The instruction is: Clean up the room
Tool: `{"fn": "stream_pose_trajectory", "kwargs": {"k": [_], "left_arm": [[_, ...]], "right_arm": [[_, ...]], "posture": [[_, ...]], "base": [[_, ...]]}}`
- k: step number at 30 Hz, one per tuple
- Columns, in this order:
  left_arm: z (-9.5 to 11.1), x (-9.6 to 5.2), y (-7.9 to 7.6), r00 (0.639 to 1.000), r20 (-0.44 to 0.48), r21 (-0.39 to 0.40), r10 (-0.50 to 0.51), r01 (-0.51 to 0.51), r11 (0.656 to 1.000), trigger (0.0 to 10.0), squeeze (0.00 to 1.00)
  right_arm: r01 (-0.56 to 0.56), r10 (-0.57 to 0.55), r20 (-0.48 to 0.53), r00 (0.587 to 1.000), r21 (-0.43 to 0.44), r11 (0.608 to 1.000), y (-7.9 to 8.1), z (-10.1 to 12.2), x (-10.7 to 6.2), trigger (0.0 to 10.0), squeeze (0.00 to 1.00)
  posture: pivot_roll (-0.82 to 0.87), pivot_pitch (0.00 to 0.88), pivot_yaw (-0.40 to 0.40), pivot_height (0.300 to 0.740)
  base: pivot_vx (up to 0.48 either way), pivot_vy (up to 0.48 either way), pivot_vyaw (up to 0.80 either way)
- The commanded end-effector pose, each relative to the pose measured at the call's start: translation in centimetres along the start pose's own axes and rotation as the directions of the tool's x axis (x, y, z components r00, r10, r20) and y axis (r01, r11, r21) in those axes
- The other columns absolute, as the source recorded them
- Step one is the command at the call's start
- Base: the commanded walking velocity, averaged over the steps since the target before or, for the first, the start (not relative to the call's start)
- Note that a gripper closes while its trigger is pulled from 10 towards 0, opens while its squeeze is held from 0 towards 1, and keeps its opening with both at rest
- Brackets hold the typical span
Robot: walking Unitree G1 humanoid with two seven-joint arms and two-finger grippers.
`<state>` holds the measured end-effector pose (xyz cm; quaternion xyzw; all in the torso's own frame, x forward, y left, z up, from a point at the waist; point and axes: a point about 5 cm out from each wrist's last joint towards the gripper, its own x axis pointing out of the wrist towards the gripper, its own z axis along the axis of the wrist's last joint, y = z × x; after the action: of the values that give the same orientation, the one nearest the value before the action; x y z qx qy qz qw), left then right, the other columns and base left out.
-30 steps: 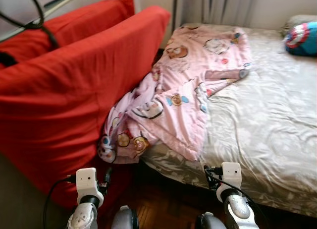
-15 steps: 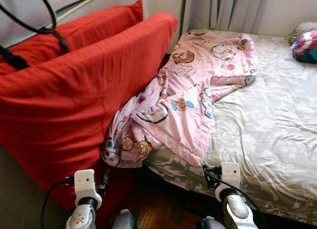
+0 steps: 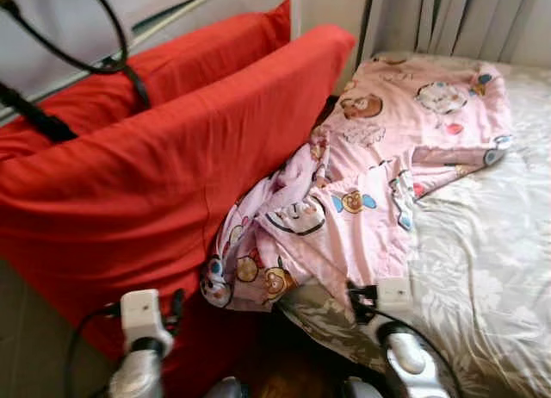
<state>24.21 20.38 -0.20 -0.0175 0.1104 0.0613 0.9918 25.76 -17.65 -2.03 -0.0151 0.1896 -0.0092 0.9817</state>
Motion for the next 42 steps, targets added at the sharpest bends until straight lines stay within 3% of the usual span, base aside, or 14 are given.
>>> {"fn": "stream_pose_trajectory", "kwargs": {"k": [1,7,19,20,24,27,30,42], "left_arm": [[0.2,0.0,1.2,1.000,0.001,0.013,0.029,-0.029,1.000,10.0,0.00],[0.1,-0.1,1.2,1.000,0.000,0.013,0.030,-0.030,0.999,10.0,0.00],[0.0,-0.5,1.5,1.000,-0.003,0.024,0.030,-0.030,0.999,10.0,0.00],[-0.1,-0.6,1.5,1.000,-0.003,0.027,0.030,-0.030,0.999,10.0,0.00],[-0.1,-0.8,1.6,1.000,-0.001,0.030,0.029,-0.029,0.999,10.0,0.00],[0.0,-1.2,2.1,0.999,0.002,0.043,0.034,-0.034,0.998,10.0,0.00],[0.0,-1.3,2.3,0.999,0.001,0.047,0.034,-0.034,0.998,10.0,0.00],[1.0,-0.8,1.9,1.000,0.019,0.059,0.009,-0.010,0.998,10.0,0.00]], "right_arm": [[-0.027,0.027,0.001,1.000,0.015,1.000,1.2,0.1,0.2,10.0,0.00],[-0.033,0.033,-0.011,0.999,0.009,0.999,1.3,-0.1,0.1,10.0,0.00],[0.039,-0.038,-0.091,0.995,0.009,0.999,0.5,-1.4,-0.4,10.0,0.00],[0.037,-0.035,-0.101,0.994,0.012,0.999,0.5,-1.6,-0.4,10.0,1.00],[0.054,-0.052,-0.117,0.992,0.009,0.999,0.4,-1.7,-0.4,10.0,1.00],[0.213,-0.201,-0.219,0.955,0.032,0.977,-1.5,-2.8,-0.8,10.0,1.00],[0.236,-0.223,-0.238,0.945,0.029,0.971,-1.7,-3.0,-0.9,10.0,1.00],[0.160,-0.135,-0.288,0.948,0.066,0.985,-1.4,-3.0,-0.6,10.0,1.00]], "posture": [[-0.04,0.094,0.035,0.645],[-0.04,0.096,0.034,0.645],[-0.03,0.128,0.037,0.645],[-0.02,0.137,0.040,0.645],[-0.02,0.142,0.041,0.645],[0.00,0.157,0.046,0.645],[0.00,0.164,0.049,0.645],[0.02,0.213,0.075,0.645]], "base": [[0.368,0.000,0.00],[0.358,0.000,0.76],[0.000,0.000,0.00],[0.000,0.000,0.00],[0.000,0.000,0.00],[0.000,0.000,0.00],[0.000,0.000,0.00],[0.000,0.000,0.00]]}}
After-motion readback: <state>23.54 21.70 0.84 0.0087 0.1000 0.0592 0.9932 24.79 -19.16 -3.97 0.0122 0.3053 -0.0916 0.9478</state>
